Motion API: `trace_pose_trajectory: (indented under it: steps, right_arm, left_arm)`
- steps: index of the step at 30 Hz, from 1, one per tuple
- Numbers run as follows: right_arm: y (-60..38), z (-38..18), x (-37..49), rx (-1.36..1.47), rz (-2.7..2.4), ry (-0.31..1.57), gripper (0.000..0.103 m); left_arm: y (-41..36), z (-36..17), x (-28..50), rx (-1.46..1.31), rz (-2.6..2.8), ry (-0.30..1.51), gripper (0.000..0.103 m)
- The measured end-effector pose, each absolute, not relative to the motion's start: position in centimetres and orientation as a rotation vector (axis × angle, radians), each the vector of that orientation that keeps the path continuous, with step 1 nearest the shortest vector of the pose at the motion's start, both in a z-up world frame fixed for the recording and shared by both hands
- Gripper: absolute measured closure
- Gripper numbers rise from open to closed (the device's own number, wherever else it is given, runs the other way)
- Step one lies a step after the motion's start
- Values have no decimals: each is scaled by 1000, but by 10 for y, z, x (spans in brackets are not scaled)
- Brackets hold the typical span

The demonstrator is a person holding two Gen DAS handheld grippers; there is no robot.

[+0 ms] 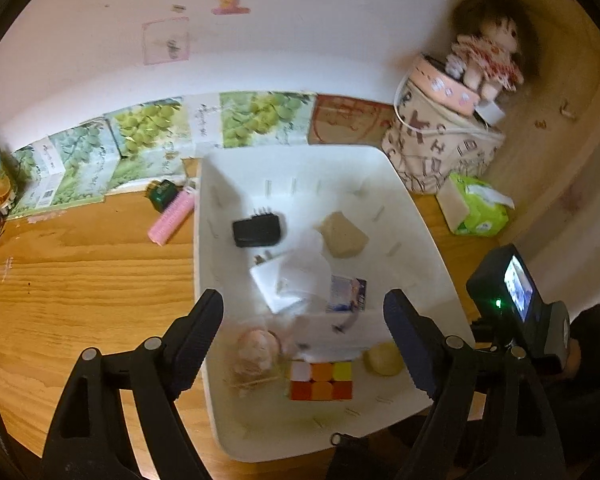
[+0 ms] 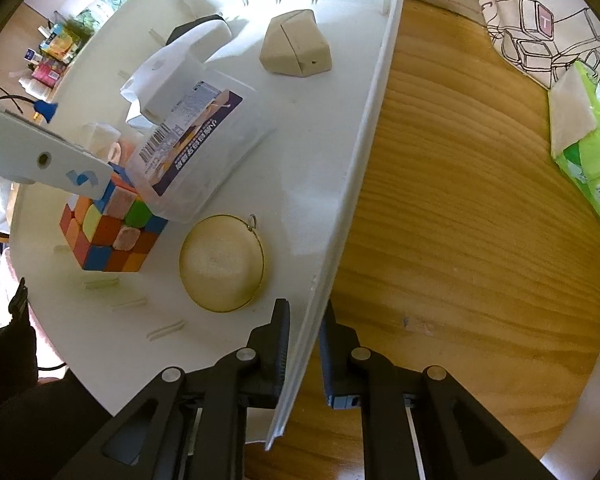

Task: Organize rigid objects
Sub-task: 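Withdraw the open left tool from the tray toward the pink rollers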

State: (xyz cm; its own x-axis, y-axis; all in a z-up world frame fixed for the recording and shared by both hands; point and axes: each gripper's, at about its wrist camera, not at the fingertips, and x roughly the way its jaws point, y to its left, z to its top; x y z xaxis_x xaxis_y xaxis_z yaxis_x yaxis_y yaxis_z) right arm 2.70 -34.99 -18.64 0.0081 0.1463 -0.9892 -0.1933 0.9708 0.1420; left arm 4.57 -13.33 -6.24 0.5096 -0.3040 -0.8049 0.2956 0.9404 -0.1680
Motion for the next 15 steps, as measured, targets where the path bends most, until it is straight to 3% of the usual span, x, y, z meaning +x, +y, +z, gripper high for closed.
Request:
trace_pose_trajectory:
  steps: [15]
  right_arm:
    - [-329,-190,32,-25,81,1582,93]
  left_arm:
    - [-50,-67,82,-32,-269,988,18]
